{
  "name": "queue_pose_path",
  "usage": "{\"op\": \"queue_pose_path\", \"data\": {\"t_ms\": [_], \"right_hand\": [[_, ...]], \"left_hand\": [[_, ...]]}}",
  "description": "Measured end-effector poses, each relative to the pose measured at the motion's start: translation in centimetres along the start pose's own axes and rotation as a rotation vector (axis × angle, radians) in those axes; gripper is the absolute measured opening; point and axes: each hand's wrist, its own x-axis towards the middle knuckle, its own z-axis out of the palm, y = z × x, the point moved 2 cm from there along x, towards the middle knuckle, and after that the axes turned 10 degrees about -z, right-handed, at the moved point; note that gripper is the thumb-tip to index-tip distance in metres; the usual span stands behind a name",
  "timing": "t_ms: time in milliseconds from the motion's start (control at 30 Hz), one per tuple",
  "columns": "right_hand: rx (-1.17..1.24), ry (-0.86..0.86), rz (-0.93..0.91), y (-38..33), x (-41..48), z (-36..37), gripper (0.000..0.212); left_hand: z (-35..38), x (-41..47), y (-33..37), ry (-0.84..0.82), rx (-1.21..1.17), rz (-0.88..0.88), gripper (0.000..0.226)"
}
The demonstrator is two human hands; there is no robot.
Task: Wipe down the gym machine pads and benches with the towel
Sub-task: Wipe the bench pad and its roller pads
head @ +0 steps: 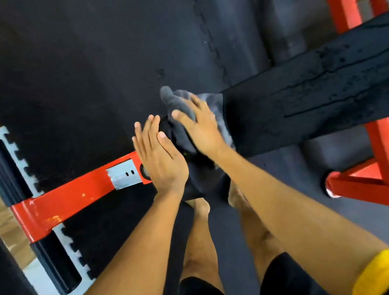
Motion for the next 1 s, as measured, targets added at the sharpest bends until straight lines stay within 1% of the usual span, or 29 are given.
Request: {"op": "queue_pose_path", "data": {"t_ms": [67, 133, 200, 233, 267, 300, 333, 367, 433, 467, 500, 567, 633, 700, 767, 833, 867, 900, 933, 967, 1000], "right_hand": [[-0.011, -0.046, 0.007, 1.3, -1.2, 0.0, 0.067], [-0.042, -0.072, 0.052, 3.2, 0.0, -0.4, 0.08], [-0.026, -0.106, 0.176, 5.3, 2.3, -0.7, 0.101], [0.052, -0.118, 0.263, 6.8, 3.6, -0.7, 0.103], [0.123, -0.122, 0.334, 9.0, 5.4, -0.4, 0.101], [0.157, -0.115, 0.373, 9.7, 6.3, -0.4, 0.099], [0.132, -0.125, 0.382, 8.8, 6.5, -0.4, 0.096], [0.083, -0.138, 0.359, 6.9, 6.0, -0.4, 0.091], [-0.041, -0.149, 0.262, 4.4, 4.2, 0.2, 0.07], [-0.041, -0.148, 0.199, 3.6, 2.5, 0.3, 0.062], [-0.029, -0.15, 0.14, 3.1, 0.5, 0.3, 0.059], [0.013, -0.151, 0.04, 3.2, -3.6, 0.2, 0.06], [0.04, -0.108, 0.019, 5.1, -5.5, 0.0, 0.064], [0.001, -0.081, 0.09, 7.5, -4.7, -0.1, 0.069], [-0.041, -0.111, 0.211, 9.3, -2.8, -0.3, 0.071], [0.084, -0.11, 0.404, 10.6, 0.4, -0.5, 0.077], [0.159, -0.107, 0.476, 11.7, 2.3, -0.4, 0.086], [0.191, -0.11, 0.504, 13.7, 4.6, 0.1, 0.095], [0.204, -0.108, 0.507, 14.0, 5.8, 0.3, 0.1], [0.2, -0.102, 0.505, 13.2, 6.2, 0.4, 0.095], [0.165, -0.097, 0.477, 11.5, 5.7, 0.5, 0.083]], "left_hand": [[-0.1, 0.1, 0.1, -0.009, 0.078, 0.122, 0.048], [-0.1, 0.4, -0.1, -0.027, 0.093, 0.159, 0.047], [-0.3, 0.5, -0.1, -0.02, 0.106, 0.153, 0.048], [-0.3, 0.4, 0.0, -0.022, 0.115, 0.16, 0.048], [-0.3, 0.4, 0.1, -0.028, 0.12, 0.176, 0.047], [-0.4, 0.3, 0.3, -0.036, 0.129, 0.204, 0.047], [-0.5, 0.4, 0.4, -0.038, 0.138, 0.229, 0.046], [-0.5, 0.5, 0.4, -0.038, 0.143, 0.249, 0.046], [-0.5, 0.5, 0.5, -0.039, 0.149, 0.262, 0.045], [-0.5, 0.4, 0.6, -0.039, 0.153, 0.255, 0.045], [-0.5, 0.4, 0.5, -0.041, 0.156, 0.242, 0.045], [-0.6, 0.3, 0.6, -0.047, 0.165, 0.238, 0.045], [-0.5, 0.3, 0.8, -0.041, 0.182, 0.255, 0.045], [-0.4, 0.4, 0.7, -0.035, 0.194, 0.257, 0.044], [-0.3, 0.3, 0.8, -0.039, 0.21, 0.247, 0.045], [-0.3, 0.2, 0.7, -0.042, 0.217, 0.253, 0.045], [-0.4, 0.2, 0.7, -0.039, 0.217, 0.26, 0.045], [-0.4, 0.3, 0.7, -0.033, 0.217, 0.27, 0.045], [-0.3, 0.3, 0.7, -0.034, 0.218, 0.277, 0.045], [-0.2, 0.4, 0.6, -0.034, 0.217, 0.28, 0.045], [-0.3, 0.4, 0.6, -0.031, 0.219, 0.279, 0.045]]}}
